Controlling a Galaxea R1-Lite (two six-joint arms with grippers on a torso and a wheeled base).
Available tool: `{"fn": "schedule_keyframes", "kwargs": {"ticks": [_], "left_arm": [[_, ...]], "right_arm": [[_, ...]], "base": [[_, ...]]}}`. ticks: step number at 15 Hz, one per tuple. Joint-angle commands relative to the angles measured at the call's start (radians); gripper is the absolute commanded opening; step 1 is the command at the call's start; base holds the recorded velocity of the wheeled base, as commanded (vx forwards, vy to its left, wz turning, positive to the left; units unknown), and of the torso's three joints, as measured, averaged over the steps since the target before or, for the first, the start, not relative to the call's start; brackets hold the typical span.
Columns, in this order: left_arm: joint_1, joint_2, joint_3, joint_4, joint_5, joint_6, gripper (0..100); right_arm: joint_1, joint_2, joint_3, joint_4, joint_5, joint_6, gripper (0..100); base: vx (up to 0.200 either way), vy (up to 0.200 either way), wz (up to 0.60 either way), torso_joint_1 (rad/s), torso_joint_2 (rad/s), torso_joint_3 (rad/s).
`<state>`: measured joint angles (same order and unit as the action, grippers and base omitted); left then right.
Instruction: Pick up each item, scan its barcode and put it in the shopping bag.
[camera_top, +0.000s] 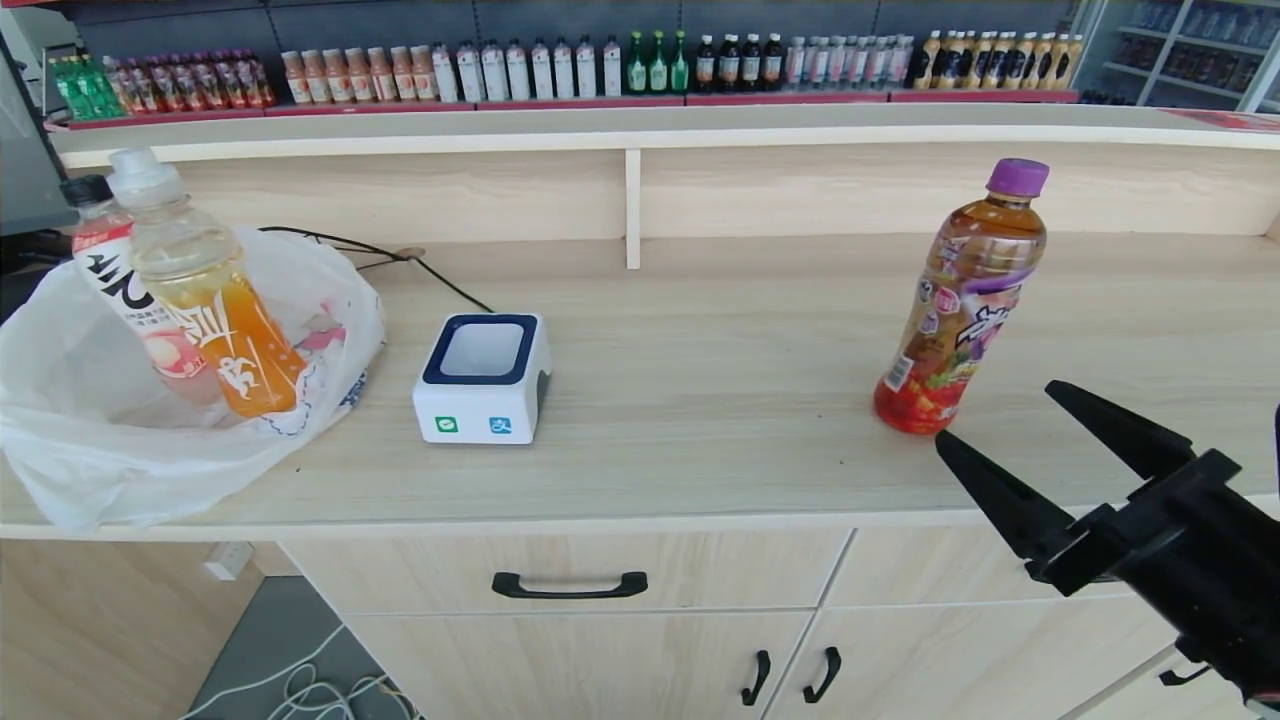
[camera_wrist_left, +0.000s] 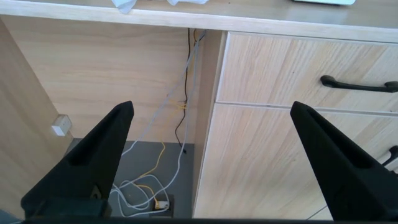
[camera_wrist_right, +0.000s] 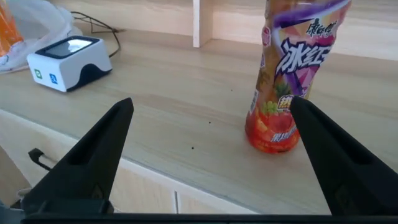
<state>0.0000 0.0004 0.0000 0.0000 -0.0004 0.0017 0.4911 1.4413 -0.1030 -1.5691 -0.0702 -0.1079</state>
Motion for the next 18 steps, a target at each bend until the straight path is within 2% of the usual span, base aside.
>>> {"fn": "schedule_keyframes", "kwargs": {"ticks": [1,4,7,12,18], "left_arm": [[0.000,0.000,0.000,0.000,0.000,0.000,100],[0.000,0.000,0.000,0.000,0.000,0.000,100],[0.000,0.000,0.000,0.000,0.000,0.000,100],[0.000,0.000,0.000,0.000,0.000,0.000,100],[0.000,0.000,0.000,0.000,0.000,0.000,100]], "right_arm": [[-0.055,0.096,-0.058,-0.002,0.000,-0.023,100],[-0.097,0.165,-0.103,-0.002,0.000,-0.042,100],[-0.124,0.215,-0.207,-0.002,-0.005,-0.038,100],[-0.126,0.254,-0.227,-0.002,-0.006,-0.023,100],[-0.128,0.292,-0.325,-0.002,-0.029,-0.018,100]], "base": [[0.000,0.000,0.00,0.000,0.00,0.000],[0.000,0.000,0.00,0.000,0.00,0.000],[0.000,0.000,0.00,0.000,0.00,0.000],[0.000,0.000,0.00,0.000,0.00,0.000],[0.000,0.000,0.00,0.000,0.00,0.000]]}}
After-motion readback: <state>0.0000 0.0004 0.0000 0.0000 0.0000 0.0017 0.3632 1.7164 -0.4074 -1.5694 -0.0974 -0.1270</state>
